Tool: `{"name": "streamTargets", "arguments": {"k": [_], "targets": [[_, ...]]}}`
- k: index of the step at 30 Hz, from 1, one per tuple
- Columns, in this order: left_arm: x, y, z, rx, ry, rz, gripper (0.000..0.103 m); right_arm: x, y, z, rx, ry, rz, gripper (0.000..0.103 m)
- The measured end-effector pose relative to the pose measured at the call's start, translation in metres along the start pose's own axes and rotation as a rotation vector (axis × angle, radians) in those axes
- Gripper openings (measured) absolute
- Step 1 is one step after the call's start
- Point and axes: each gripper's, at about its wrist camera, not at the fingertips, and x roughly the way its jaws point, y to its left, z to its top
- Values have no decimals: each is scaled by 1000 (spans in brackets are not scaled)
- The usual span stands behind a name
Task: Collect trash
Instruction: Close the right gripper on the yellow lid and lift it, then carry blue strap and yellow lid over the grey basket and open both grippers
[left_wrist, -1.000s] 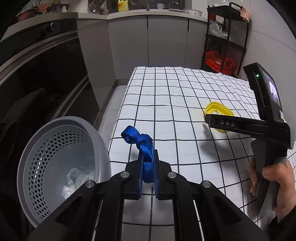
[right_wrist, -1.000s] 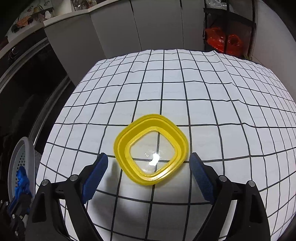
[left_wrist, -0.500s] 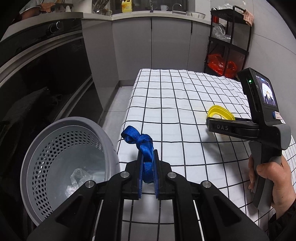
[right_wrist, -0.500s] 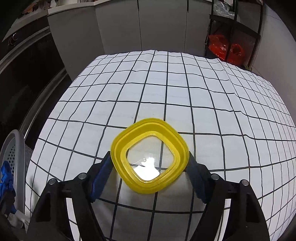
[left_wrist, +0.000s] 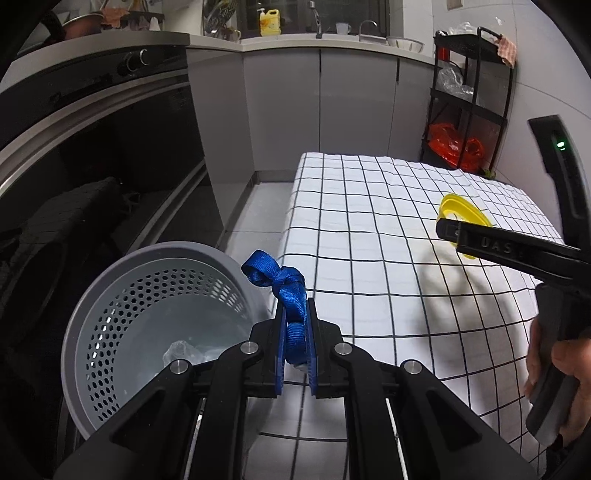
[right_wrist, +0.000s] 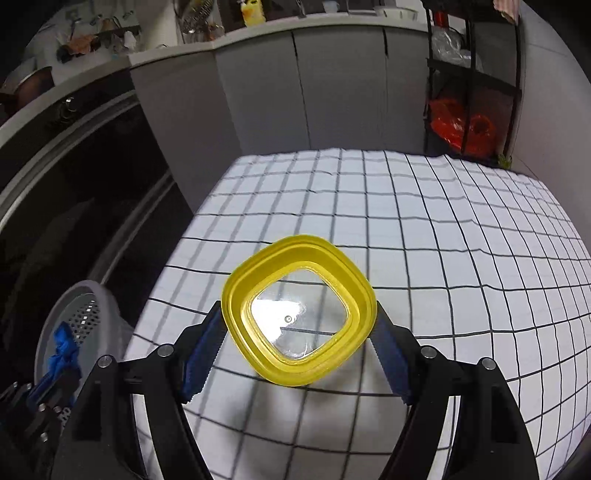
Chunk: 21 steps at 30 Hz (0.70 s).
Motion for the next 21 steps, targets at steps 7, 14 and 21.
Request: {"name": "streamTargets", "arguments": {"k": [7, 14, 21], "targets": [[-15, 28, 1, -32, -31, 46, 10, -37, 42, -2, -27, -64, 89, 73], [-31, 73, 4, -93, -44, 88, 10, -54, 92, -15, -64, -70, 187, 73], [-46, 125, 0, -150, -58, 148, 10, -62, 141, -32, -114, -60, 276, 73]]}}
